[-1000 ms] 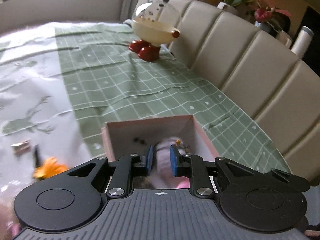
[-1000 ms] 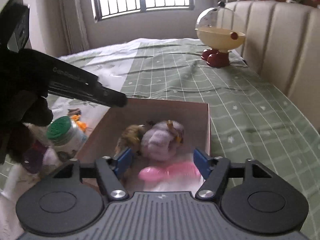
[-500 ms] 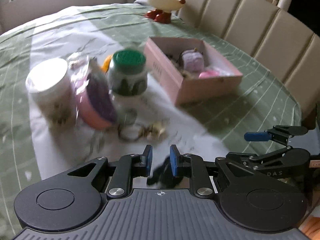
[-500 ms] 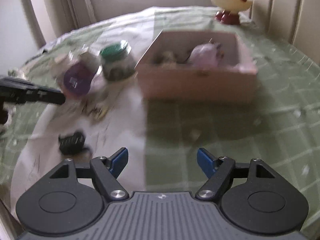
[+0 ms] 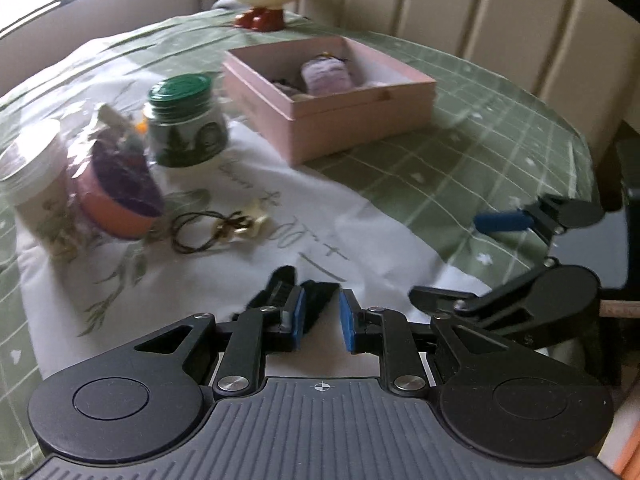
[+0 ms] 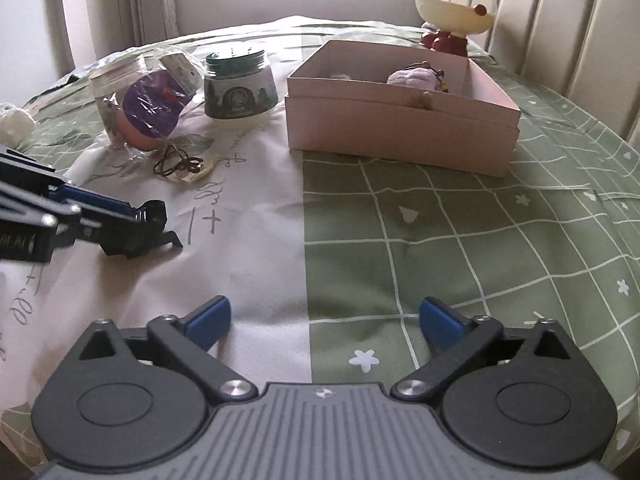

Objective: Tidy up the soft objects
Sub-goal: 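Grasp the black claw clip from the table with the left tool, then grasp the bagged pink-purple sponge with the right tool while the left tool holds the claw clip, then lower the claw clip and bagged sponge into the pink box and open both tools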

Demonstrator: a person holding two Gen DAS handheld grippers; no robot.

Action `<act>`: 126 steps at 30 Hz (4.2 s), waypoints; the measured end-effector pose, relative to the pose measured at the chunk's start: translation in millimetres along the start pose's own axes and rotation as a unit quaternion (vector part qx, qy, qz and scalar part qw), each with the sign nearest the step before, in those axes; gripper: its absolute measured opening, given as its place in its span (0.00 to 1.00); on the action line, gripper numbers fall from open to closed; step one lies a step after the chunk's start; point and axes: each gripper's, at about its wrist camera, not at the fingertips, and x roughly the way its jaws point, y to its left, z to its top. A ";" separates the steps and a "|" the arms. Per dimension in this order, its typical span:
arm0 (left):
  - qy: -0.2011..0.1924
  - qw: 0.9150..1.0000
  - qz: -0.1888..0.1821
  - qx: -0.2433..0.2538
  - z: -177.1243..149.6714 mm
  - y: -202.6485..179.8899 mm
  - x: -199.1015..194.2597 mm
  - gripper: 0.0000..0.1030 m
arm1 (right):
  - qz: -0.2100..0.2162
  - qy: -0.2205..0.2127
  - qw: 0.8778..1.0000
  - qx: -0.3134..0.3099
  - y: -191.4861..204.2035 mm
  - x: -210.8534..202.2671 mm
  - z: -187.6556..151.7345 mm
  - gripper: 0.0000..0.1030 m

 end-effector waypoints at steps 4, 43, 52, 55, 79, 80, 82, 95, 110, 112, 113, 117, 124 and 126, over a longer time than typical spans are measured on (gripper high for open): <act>0.017 0.999 -0.009 0.041 -2.2 -11.7 4.6 0.21 | -0.004 -0.013 1.000 -0.005 1.1 1.0 -3.6 1.00; -0.009 0.997 0.056 -0.051 11.2 20.1 4.2 0.39 | 0.000 0.005 1.000 -0.023 2.6 0.8 -0.4 1.00; -0.075 0.978 0.048 -0.188 -26.3 61.0 -61.9 0.38 | 0.006 0.038 0.997 -0.063 19.7 0.0 51.1 0.96; -0.087 0.967 0.062 -0.233 -36.3 85.3 -78.0 0.38 | 0.008 0.001 0.996 -0.086 45.1 -9.9 79.9 0.96; -0.126 0.905 0.086 -0.397 -102.7 159.1 -115.3 0.38 | -0.048 -0.041 0.960 -0.273 245.6 78.3 159.6 0.94; -0.124 0.905 0.086 -0.398 -103.9 159.5 -113.7 0.38 | -0.062 -0.037 0.956 -0.283 247.6 87.9 159.4 0.91; -0.119 0.904 0.087 -0.400 -105.8 160.0 -111.7 0.38 | -0.087 -0.021 0.953 -0.290 243.6 105.5 160.4 0.82; -0.158 0.930 0.146 -0.298 13.9 194.9 -129.4 0.38 | 0.038 -0.083 0.985 -0.145 126.9 11.3 244.2 0.32; -0.170 0.976 0.008 -0.134 234.7 76.0 -22.7 0.38 | -0.016 -0.154 0.987 -0.040 -97.3 -12.1 282.3 0.32; -0.150 0.978 -0.028 -0.146 248.4 62.9 6.3 0.38 | -0.021 -0.143 0.989 -0.033 -118.7 -6.1 272.1 0.32; -0.141 0.977 -0.043 -0.157 252.8 57.8 20.7 0.38 | -0.023 -0.138 0.990 -0.031 -126.7 -3.8 268.2 0.32; -0.108 0.974 -0.068 -0.188 256.2 44.1 71.0 0.39 | -0.012 -0.114 0.993 -0.021 -149.6 9.2 252.1 0.32; -0.016 0.977 -0.055 -0.207 231.9 48.9 114.2 0.39 | 0.037 -0.072 0.996 -0.029 -137.1 45.1 226.7 0.32; -0.010 0.975 -0.065 -0.212 226.3 57.7 111.0 0.39 | 0.014 -0.061 0.996 -0.057 -119.8 64.5 219.0 0.32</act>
